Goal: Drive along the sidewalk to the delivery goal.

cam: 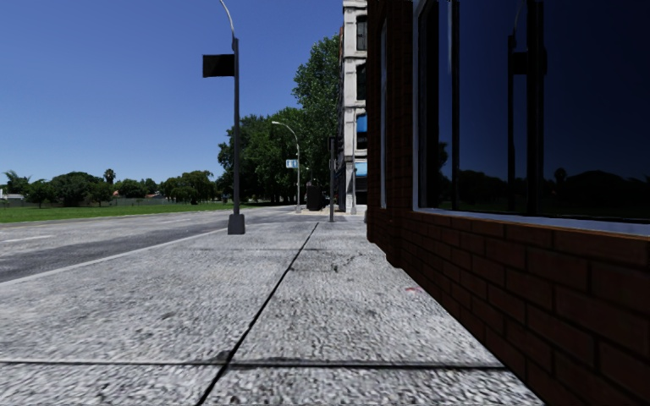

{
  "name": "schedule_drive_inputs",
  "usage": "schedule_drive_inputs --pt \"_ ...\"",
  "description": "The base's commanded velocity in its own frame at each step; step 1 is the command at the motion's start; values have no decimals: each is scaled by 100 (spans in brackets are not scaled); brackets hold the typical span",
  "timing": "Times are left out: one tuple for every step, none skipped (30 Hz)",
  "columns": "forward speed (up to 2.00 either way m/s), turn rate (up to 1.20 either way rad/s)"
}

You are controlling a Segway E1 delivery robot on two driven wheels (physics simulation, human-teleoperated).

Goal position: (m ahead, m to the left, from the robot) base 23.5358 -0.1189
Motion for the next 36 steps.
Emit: schedule_drive_inputs --pt "200 0" --pt "200 0" --pt "200 0" --pt "200 0" --pt "200 0" --pt "200 0" --pt "200 0" --pt "200 0" --pt "200 0" --pt "200 0" --pt "200 0" --pt "200 0" --pt "200 0" --pt "200 0" --pt "200 0" --pt "200 0" --pt "200 0" --pt "200 0" --pt "200 0" --pt "200 0" --pt "200 0" --pt "200 0" --pt "200 0" --pt "200 0" --pt "200 0" --pt "200 0" --pt "200 0" --pt "200 0" --pt "200 0" --pt "200 0" --pt "200 0" --pt "200 0" --pt "200 0" --pt "200 0" --pt "200 0" --pt "200 0"
